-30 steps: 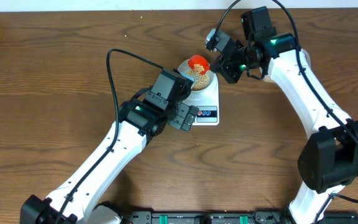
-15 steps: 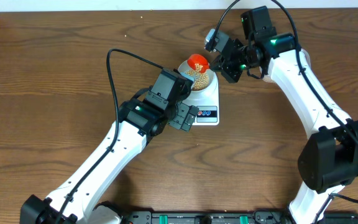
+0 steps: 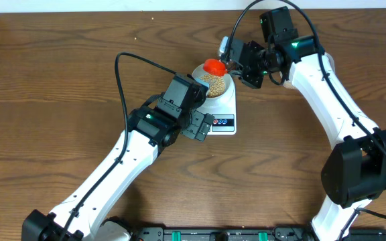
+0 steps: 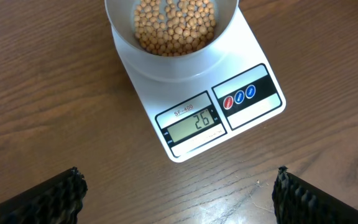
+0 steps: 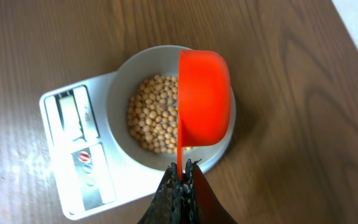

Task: Scoop item into bowl and weigh 50g on scale
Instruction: 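Move the empty scoop with the right gripper back to the soybean tub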

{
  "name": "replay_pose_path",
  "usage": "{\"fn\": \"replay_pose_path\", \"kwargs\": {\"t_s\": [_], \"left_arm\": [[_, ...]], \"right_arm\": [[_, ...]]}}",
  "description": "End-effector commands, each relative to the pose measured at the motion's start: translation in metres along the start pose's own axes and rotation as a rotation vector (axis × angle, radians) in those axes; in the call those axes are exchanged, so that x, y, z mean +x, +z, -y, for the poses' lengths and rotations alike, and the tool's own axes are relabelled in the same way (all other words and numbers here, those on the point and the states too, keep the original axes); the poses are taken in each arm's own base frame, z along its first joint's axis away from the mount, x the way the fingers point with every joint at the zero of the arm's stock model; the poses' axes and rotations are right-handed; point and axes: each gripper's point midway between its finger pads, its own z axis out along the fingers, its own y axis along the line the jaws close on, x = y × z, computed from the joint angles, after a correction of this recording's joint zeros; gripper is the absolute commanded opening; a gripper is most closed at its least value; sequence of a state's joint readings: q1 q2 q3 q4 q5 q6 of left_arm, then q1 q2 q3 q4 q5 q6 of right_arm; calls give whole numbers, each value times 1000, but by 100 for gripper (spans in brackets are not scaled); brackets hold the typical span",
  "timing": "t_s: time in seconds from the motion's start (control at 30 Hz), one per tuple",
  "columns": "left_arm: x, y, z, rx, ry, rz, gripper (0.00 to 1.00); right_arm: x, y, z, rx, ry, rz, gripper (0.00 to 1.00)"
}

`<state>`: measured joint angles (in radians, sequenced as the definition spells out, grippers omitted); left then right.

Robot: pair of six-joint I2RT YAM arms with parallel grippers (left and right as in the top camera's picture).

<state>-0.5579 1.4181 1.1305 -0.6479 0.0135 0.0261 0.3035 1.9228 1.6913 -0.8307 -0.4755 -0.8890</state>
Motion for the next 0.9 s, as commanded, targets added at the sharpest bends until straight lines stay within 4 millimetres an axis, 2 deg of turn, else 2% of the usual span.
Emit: {"fn": "replay_pose_path", "kwargs": {"t_s": [0.0, 0.07, 0.2, 0.33, 0.47, 0.57, 0.67, 0.87], "left_arm": [[0, 0, -1, -1, -4, 0, 98], [0, 0, -1, -1, -4, 0, 98], [-1, 0, -1, -1, -4, 0, 98], [-1, 0, -1, -1, -4, 0, 98], [-1, 0, -1, -1, -4, 0, 98], [0, 0, -1, -1, -4, 0, 98], [0, 0, -1, -1, -4, 0, 98], [-1, 0, -1, -1, -4, 0, 98]], "right_arm": [[-13, -13, 3, 44, -115, 22, 1], [-18, -14, 3, 39, -101, 48, 1], [-28, -28, 17, 93, 80, 101, 1], [-29, -62, 30, 155, 224, 142, 1], [-15, -102, 45, 226, 384, 167, 1], [30, -136, 69, 352, 619, 115, 1], [68, -152, 79, 410, 781, 64, 1], [137, -172, 85, 466, 948, -50, 1]]}}
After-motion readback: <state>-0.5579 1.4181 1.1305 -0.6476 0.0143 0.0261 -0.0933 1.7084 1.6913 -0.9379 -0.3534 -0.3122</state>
